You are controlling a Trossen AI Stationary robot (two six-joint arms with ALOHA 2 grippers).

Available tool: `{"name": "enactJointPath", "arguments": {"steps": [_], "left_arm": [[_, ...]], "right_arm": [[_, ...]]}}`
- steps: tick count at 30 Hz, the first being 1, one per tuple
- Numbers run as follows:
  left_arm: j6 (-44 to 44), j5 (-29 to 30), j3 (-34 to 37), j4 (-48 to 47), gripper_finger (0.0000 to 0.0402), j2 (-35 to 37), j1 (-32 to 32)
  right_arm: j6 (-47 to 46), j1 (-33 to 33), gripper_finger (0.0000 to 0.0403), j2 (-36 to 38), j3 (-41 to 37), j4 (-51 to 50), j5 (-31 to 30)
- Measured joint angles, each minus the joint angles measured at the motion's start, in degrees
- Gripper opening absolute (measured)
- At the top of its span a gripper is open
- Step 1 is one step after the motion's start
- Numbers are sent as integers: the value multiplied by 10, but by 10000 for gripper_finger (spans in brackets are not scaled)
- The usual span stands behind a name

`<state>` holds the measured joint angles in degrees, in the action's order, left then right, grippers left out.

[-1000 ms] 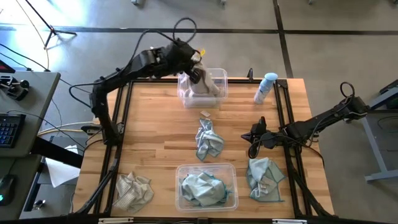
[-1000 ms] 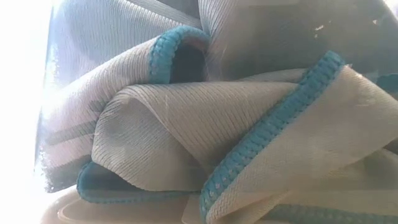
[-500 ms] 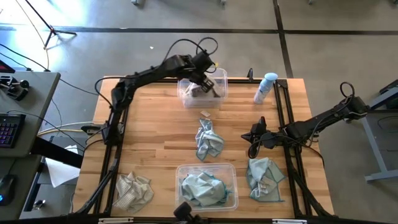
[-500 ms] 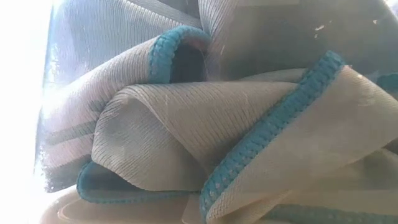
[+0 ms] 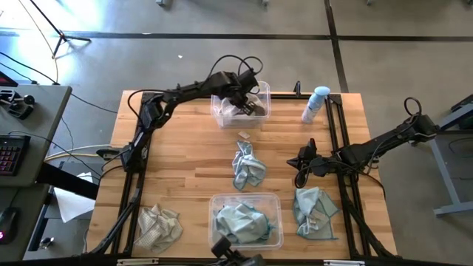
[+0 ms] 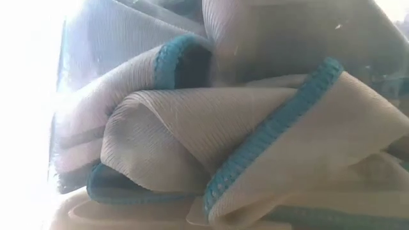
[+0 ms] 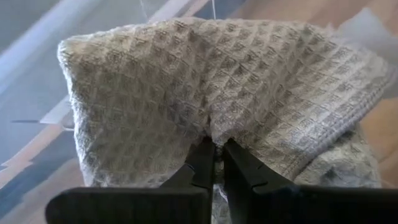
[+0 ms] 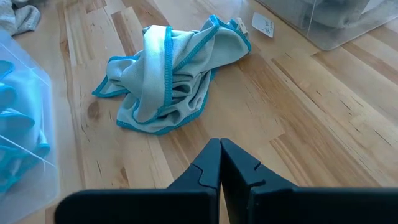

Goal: Sort microfiber towel by color & place in baskets
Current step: Put the top white towel into the top transparent bin

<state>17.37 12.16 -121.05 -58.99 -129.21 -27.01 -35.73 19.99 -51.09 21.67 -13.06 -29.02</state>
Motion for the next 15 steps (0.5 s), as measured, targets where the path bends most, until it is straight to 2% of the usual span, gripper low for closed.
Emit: {"name": "enactJointPath", "arguments": {"steps": [7, 15], "left_arm": [[-1, 0, 0, 3, 36, 0, 4], [-5, -1, 0, 0, 89, 16, 5]], "right_arm": [[-1, 0, 0, 0, 0, -5, 0], [-3, 0, 0, 0, 0, -7, 0]]}}
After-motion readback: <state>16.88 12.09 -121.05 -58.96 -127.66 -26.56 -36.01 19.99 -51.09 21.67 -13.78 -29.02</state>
